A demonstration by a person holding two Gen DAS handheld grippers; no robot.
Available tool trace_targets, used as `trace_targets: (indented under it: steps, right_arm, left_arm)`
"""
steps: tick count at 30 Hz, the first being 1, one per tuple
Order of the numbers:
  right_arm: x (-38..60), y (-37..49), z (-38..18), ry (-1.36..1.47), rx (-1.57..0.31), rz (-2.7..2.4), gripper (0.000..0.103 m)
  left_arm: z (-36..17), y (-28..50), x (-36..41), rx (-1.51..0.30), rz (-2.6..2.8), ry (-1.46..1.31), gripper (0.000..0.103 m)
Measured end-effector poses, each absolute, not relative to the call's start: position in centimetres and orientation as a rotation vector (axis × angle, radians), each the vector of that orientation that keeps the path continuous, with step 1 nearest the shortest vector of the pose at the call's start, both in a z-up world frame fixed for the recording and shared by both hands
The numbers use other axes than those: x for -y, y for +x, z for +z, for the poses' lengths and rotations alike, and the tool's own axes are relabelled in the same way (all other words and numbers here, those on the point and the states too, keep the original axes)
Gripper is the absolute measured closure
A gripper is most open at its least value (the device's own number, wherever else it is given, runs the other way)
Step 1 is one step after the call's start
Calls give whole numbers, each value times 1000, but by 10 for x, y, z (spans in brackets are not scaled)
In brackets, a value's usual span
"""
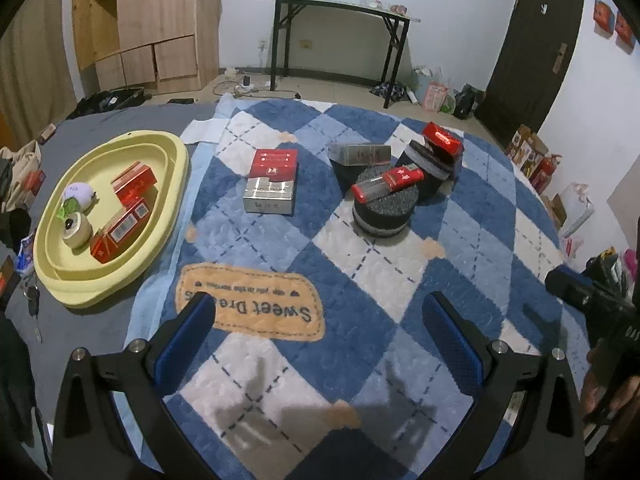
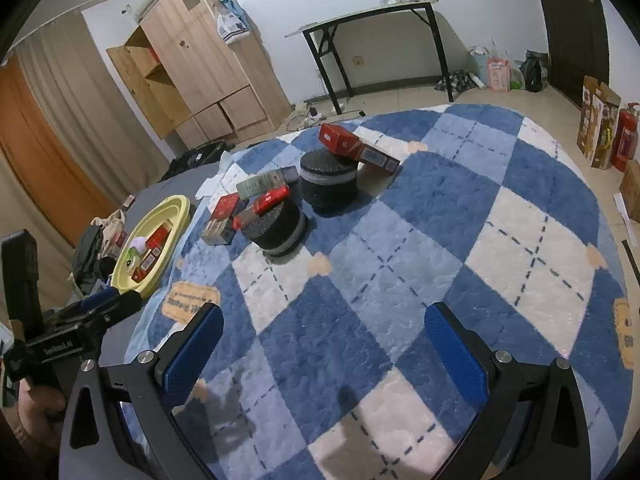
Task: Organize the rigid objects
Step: 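Grasp a red-white pack with the left gripper while the right grasps a red pack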
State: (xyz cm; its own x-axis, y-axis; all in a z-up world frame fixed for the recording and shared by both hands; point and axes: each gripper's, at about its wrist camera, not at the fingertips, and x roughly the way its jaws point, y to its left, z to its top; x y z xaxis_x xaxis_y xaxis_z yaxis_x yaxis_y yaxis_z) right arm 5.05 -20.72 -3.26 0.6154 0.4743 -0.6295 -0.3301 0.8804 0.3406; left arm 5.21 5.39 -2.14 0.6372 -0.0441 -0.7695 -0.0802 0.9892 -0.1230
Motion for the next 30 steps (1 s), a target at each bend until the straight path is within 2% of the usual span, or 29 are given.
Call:
trace_targets:
  steps: [6,13,18,24,30]
  right_arm:
    - [211,80,-34,260,-775,520,0]
    - [216,168,-33,356,-768,548,0]
    - [208,225,-52,335,-766,549,0]
    - [198,275,-76,435,-776,597,0]
    - [181,316,-102,443,-844,618,0]
  left_arm:
    - [-25,72,-59,-877,12,-117,0]
    - [-22,114,-79,-870,-3,-97,0]
    - [-33,145,-89,-881,-13,-99,0]
    - [-62,182,-90,-919,-16,-89,0]
    - [-78,209,-95,-926,-30,-93,0]
